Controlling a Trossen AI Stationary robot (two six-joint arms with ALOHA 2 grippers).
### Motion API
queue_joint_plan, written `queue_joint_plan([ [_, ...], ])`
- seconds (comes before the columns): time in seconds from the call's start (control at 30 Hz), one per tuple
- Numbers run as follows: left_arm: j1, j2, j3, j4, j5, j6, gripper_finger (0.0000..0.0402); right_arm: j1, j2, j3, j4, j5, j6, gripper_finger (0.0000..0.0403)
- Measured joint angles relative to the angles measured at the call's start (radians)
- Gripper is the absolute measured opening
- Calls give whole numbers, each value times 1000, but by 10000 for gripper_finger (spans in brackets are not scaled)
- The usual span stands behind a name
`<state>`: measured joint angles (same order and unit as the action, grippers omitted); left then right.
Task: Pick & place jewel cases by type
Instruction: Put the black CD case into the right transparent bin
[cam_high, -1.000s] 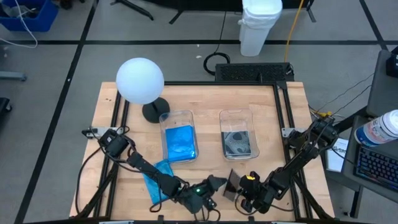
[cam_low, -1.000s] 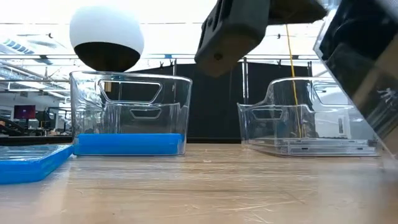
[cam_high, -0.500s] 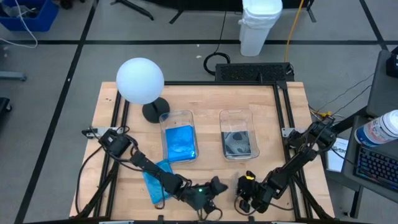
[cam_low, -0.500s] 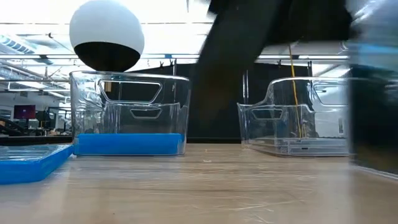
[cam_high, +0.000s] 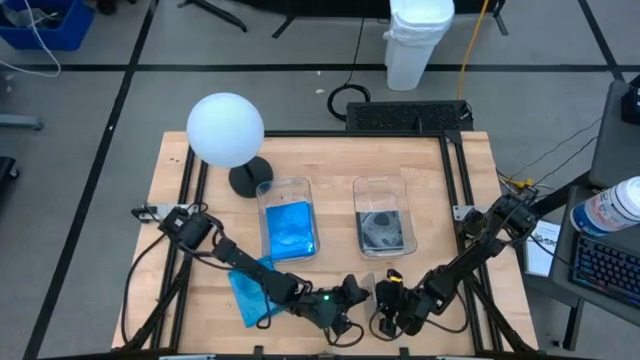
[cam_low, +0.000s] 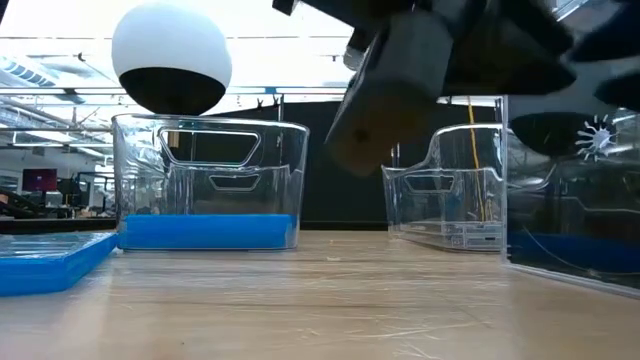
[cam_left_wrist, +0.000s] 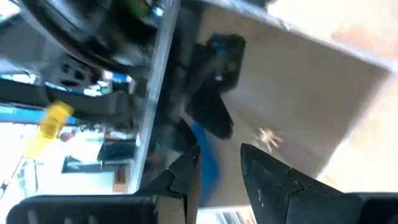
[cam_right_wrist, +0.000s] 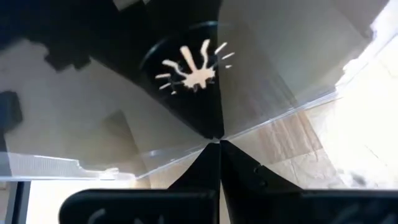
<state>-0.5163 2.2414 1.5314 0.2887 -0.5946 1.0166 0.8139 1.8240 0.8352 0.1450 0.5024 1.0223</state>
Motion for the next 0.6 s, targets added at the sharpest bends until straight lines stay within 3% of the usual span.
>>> queue_joint_plan([
  [0.27, -32, 2, -1, 6, -138, 47, 118, 3, -36, 41, -36, -4, -62, 0],
  [0.6, -66, 2, -1, 45, -254, 142, 118, 6, -42, 269, -439, 45, -70, 0],
])
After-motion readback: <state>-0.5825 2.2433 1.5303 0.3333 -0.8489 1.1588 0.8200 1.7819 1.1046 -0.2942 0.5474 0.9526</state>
